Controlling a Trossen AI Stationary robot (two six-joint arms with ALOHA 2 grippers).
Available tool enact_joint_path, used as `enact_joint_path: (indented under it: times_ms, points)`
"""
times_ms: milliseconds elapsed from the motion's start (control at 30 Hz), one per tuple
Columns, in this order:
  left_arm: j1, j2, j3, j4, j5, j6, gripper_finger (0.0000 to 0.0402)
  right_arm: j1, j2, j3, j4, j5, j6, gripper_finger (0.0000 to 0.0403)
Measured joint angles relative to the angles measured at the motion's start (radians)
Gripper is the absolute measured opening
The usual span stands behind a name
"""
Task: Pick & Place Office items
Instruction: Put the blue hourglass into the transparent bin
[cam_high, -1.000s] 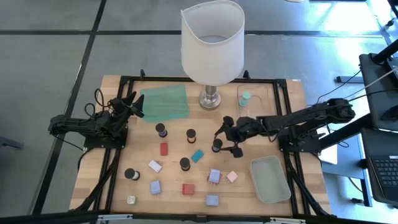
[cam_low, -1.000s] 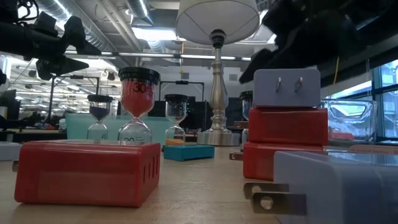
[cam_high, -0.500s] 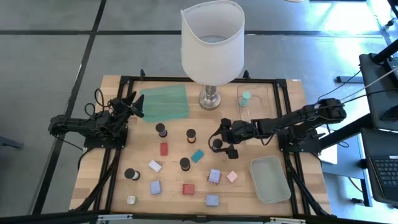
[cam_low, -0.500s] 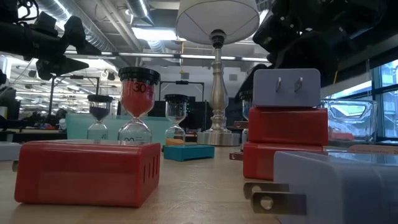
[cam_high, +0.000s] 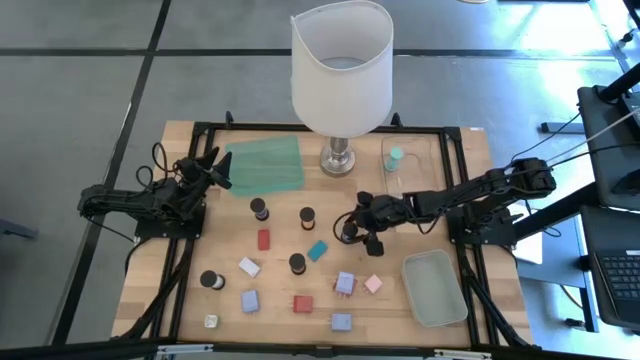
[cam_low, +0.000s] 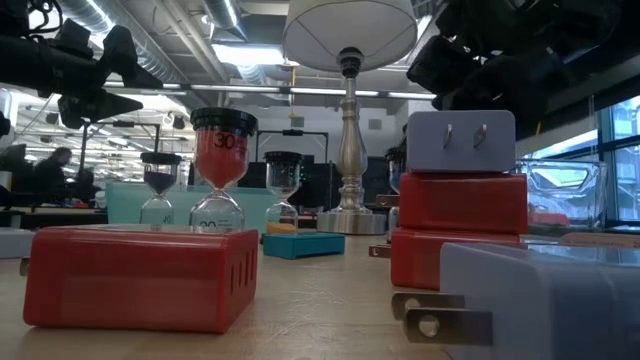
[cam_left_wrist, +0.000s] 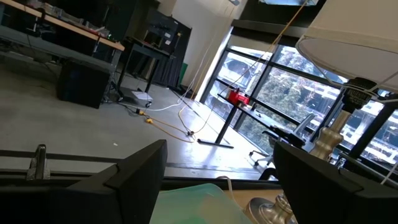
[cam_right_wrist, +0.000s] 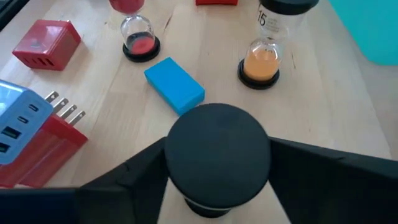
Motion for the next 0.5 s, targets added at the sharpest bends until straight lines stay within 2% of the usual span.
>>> enact_joint_path:
  times_ms: [100, 333, 500]
  points:
    - [0.000, 0.000, 0.000, 0.000, 0.000, 0.000, 0.0290, 0.009, 0.000, 0.000, 0.000, 0.000, 0.006, 0.0210]
    - [0.000, 0.000, 0.000, 0.000, 0.000, 0.000, 0.0290, 0.018, -0.008, 0.000, 0.000, 0.000, 0.059, 0.0210]
    - [0.000, 0.000, 0.000, 0.000, 0.000, 0.000, 0.0290, 0.016, -0.097, 0.000, 0.008, 0.049, 0.065, 0.0213]
